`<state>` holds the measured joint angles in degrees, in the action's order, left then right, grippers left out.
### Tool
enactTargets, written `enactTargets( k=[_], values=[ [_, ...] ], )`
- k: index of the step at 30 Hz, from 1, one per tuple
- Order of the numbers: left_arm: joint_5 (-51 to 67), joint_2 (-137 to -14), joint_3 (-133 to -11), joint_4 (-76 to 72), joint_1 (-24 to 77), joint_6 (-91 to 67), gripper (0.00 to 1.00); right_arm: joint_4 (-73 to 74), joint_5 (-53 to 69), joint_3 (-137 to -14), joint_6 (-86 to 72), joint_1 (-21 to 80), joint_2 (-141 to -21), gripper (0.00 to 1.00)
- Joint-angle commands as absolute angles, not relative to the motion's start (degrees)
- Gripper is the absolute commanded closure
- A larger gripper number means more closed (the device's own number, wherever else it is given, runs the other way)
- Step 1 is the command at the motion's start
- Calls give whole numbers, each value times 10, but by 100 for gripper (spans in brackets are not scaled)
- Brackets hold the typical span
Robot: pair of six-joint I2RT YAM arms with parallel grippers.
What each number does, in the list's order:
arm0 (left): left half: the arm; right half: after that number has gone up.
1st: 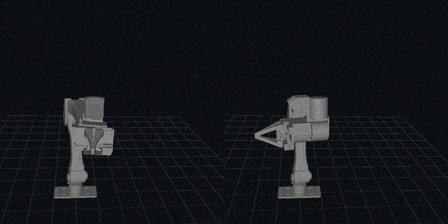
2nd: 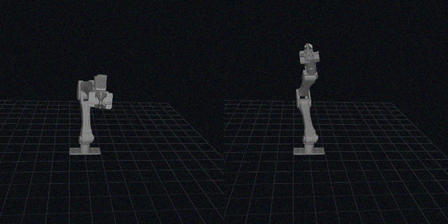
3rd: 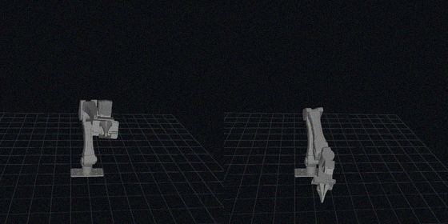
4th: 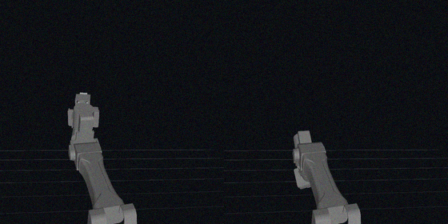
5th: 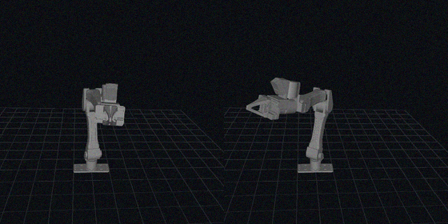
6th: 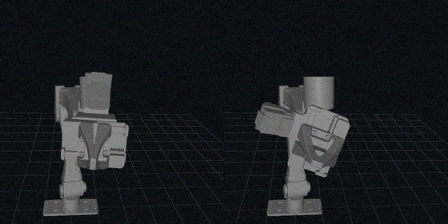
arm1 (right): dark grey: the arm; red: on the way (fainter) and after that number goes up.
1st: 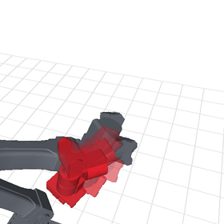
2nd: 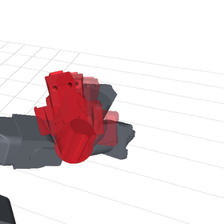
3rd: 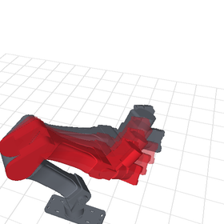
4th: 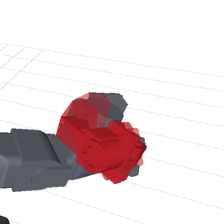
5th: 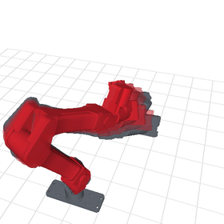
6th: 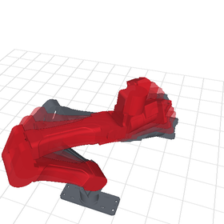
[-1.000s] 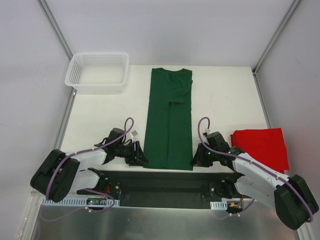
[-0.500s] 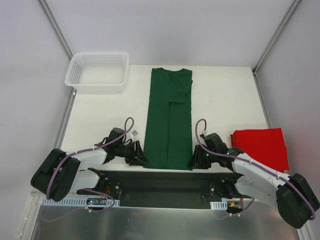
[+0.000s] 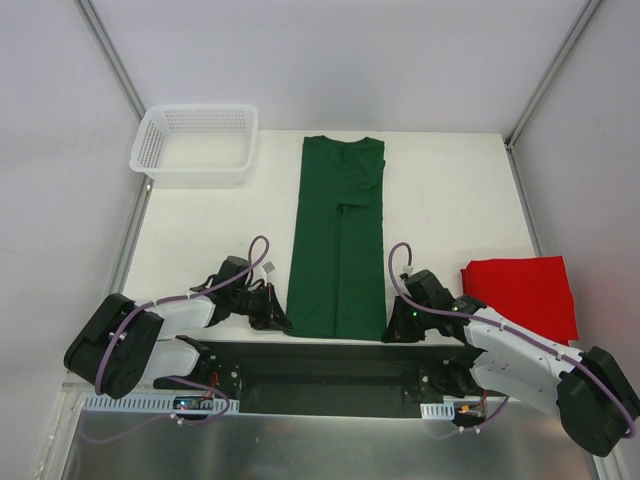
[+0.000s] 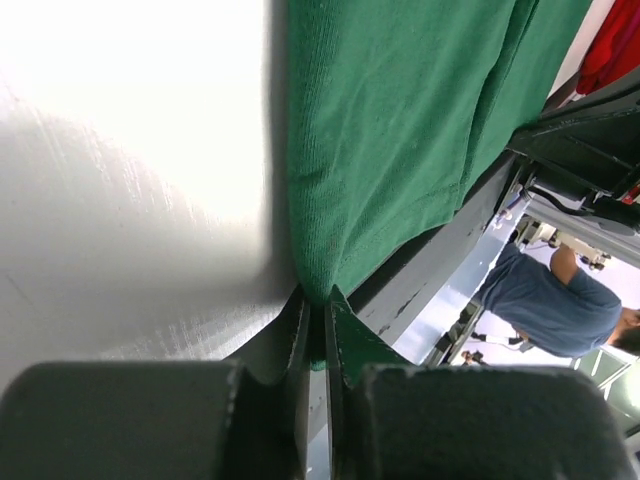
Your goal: Fold and stack the t-shirts
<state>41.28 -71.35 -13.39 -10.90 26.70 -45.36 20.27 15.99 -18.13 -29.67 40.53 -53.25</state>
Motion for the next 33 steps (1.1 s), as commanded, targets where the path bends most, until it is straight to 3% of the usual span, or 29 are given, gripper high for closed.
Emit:
enactTargets(
  k=[1,2,15,33],
  values=[
    [405,-717,-148,-103,273,-437,100,257,118,-196,-292,410,-529,95],
    [405,-716,-149,-102,273,-436,100,258,114,-198,-291,410,-527,99],
    [407,-683,-156,-98,275,-439,100,232,113,-207,-294,424,-525,99],
    [353,-599,-244,22,299,-418,100,309,55,-324,-253,439,-519,99]
  ],
)
